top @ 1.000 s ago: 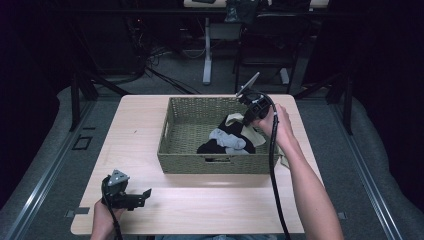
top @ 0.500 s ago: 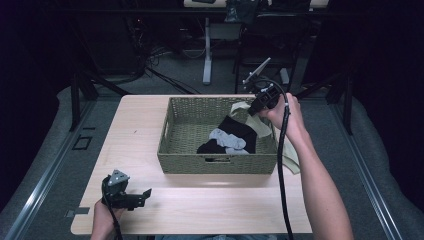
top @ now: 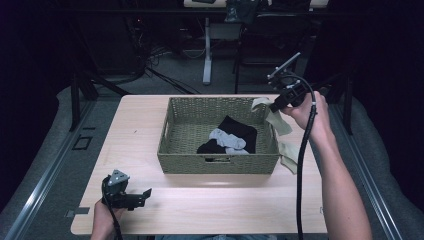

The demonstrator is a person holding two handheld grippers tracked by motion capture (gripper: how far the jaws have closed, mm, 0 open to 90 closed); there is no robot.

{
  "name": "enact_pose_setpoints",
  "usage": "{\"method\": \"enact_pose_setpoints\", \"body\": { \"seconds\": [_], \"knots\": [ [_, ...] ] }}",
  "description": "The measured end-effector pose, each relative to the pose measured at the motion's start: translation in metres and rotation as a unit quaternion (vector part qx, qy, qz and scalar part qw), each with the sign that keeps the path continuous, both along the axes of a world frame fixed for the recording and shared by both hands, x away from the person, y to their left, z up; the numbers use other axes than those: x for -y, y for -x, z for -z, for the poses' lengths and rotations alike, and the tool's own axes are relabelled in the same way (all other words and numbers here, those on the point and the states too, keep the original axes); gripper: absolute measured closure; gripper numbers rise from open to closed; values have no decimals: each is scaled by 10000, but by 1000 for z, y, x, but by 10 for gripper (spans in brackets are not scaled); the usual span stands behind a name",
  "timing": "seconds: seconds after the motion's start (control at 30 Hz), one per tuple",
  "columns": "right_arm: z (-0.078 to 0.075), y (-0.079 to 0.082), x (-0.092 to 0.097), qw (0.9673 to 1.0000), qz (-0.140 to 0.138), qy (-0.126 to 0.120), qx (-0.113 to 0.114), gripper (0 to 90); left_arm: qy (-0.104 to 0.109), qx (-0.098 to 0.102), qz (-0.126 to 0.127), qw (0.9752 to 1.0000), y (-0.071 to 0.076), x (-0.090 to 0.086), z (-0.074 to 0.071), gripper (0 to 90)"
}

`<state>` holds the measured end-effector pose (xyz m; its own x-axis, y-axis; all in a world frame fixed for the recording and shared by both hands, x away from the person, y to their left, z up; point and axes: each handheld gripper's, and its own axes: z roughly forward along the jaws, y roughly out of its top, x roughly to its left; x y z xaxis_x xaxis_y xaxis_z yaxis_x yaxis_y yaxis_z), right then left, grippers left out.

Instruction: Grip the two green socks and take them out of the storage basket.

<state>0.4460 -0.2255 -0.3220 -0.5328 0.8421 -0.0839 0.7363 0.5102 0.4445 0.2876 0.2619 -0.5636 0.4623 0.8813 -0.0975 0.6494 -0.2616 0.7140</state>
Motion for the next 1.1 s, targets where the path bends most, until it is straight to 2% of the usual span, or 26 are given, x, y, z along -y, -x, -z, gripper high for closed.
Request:
{"method": "enact_pose_setpoints", "body": {
  "seconds": [0.27,0.4,0.53,0.63,0.73,0.9,1.1],
  "knots": [
    [13,7,47,9986,525,-34,-30,850,-15,12,12,10000,0,0,0,1],
    [28,9,68,9968,794,-46,-105,851,-16,10,11,10000,0,0,0,1],
    [51,9,84,9948,990,-141,-194,850,-23,11,-17,10000,0,1,0,1],
    [74,6,94,9932,1132,-206,-180,850,-23,11,-15,10000,0,1,0,1],
    [97,3,100,9913,1266,-205,-297,850,-24,14,-2,10000,0,1,0,1],
    [130,-2,104,9888,1372,-210,-551,850,-13,-1,-15,10000,-1,1,0,1],
    [165,-8,107,9846,1573,-288,-708,847,1,1,-15,10000,0,0,0,1]
  ]
}}
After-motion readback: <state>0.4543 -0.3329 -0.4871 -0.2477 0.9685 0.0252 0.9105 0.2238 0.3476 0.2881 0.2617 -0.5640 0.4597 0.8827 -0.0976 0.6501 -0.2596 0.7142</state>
